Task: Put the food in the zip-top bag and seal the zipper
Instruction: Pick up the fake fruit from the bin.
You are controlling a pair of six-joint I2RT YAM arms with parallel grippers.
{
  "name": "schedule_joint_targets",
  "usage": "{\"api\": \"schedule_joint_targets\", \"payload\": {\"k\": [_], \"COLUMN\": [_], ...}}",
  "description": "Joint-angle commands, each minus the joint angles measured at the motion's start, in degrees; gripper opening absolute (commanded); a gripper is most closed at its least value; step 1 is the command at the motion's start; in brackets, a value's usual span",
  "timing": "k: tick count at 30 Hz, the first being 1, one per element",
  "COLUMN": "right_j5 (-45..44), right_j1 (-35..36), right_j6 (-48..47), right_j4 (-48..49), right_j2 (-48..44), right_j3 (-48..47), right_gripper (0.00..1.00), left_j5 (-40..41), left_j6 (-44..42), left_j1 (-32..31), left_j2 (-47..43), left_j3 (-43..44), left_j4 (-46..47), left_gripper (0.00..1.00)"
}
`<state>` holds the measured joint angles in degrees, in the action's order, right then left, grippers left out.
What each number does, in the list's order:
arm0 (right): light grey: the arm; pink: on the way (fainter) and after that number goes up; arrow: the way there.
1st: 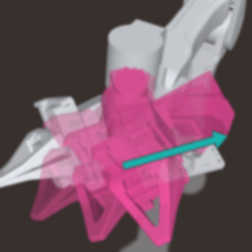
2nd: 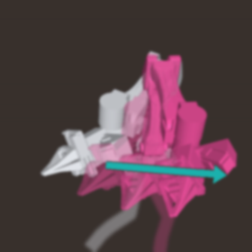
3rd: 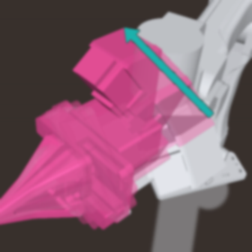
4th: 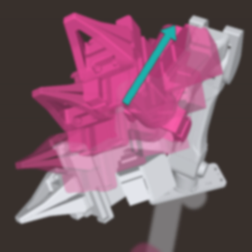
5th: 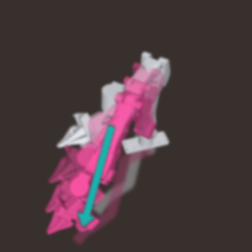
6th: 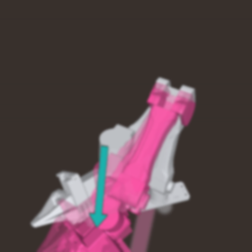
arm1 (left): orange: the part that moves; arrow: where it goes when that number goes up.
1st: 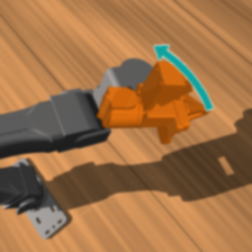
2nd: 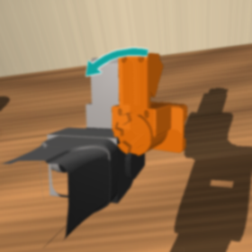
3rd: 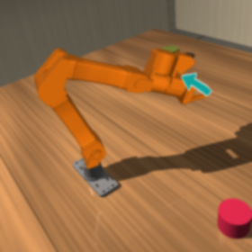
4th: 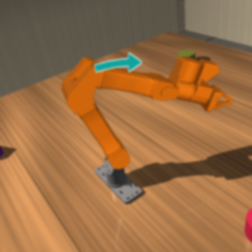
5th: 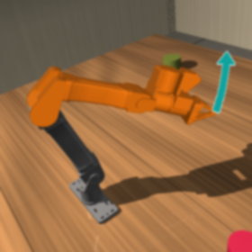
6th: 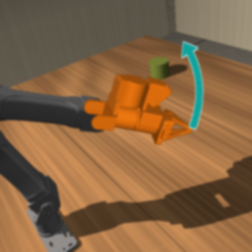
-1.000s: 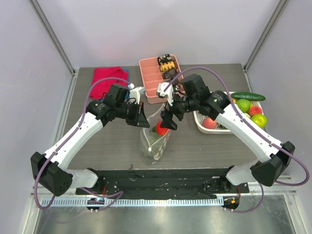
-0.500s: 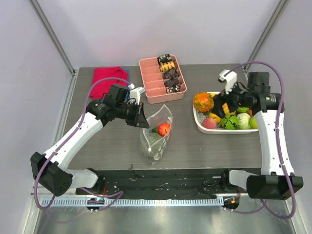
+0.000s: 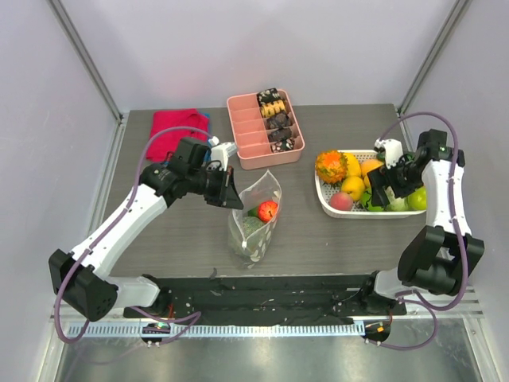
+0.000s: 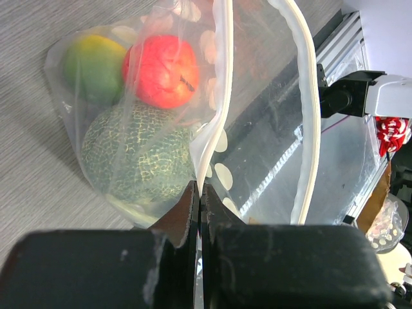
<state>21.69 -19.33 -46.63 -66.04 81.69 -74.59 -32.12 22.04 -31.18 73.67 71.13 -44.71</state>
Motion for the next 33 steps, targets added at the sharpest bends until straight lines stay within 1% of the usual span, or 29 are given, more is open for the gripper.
{"api": "schedule_joint_targets", "payload": {"k": [1, 7, 8, 11, 20, 23, 24, 25, 26, 29, 31, 32, 33], "right_j5": [-2.3, -6.9, -8.9, -9.7, -7.2, -6.9, -6.9, -6.8, -6.6, -5.4, -3.7, -0.5, 2.6], "right_j1": [1.0, 3.3, 3.4, 3.9, 5.8, 5.8, 5.8, 5.8, 5.8, 5.7, 5.7, 5.7, 5.7], "right_j6": [5.5, 11.3, 12.3, 13.7, 15.5, 15.4, 15.3, 15.3, 15.4, 15.5, 15.9, 16.0, 15.3], "right_j4": [6.6, 15.2, 17.7, 18.7, 19.5, 17.9, 17.3, 16.5, 14.6, 11.6, 8.0, 6.3, 4.4], "right_j2": [-0.3, 1.2, 1.7, 2.9, 2.8, 2.2, 1.7, 1.3, 0.8, -2.1, -4.1, -4.7, -4.9], "right_j3": [3.4, 6.6, 6.9, 7.2, 11.0, 10.7, 9.7, 9.1, 8.3, 4.5, -0.2, -2.1, -6.5], "right_gripper": [1.0, 1.0, 1.0, 1.0, 1.0, 0.92, 0.84, 0.79, 0.7, 0.59, 0.55, 0.52, 0.5], "left_j5": [0.3, 0.1, 0.1, 0.3, 0.8, 1.0, 1.0, 1.1, 1.2, 1.2, 1.2, 1.2, 1.3], "left_j6": [-1.0, -0.9, -0.9, -0.9, -0.9, -1.1, -1.1, -1.1, -1.2, -1.2, -1.3, -1.5, -1.4], "left_j1": [-0.3, -0.3, -0.3, -0.3, -0.3, -0.2, -0.2, -0.3, -0.2, -0.3, -0.3, -0.3, -0.3], "left_j2": [-0.5, 0.0, -0.1, -0.2, 0.2, 0.1, 0.0, -0.3, -0.4, -0.7, -0.9, -1.1, -1.2], "left_j3": [0.8, 0.7, 0.7, 0.3, -0.3, -0.3, -0.3, -0.3, -0.4, -0.5, -0.6, -0.6, -0.6], "left_j4": [0.8, 1.1, 1.2, 1.3, 1.4, 1.2, 1.1, 1.2, 1.1, 1.0, 0.9, 0.9, 0.9], "left_gripper": [0.0, 0.0, 0.0, 0.0, 0.0, 0.0, 0.0, 0.0, 0.0, 0.0, 0.0, 0.0, 0.0]}}
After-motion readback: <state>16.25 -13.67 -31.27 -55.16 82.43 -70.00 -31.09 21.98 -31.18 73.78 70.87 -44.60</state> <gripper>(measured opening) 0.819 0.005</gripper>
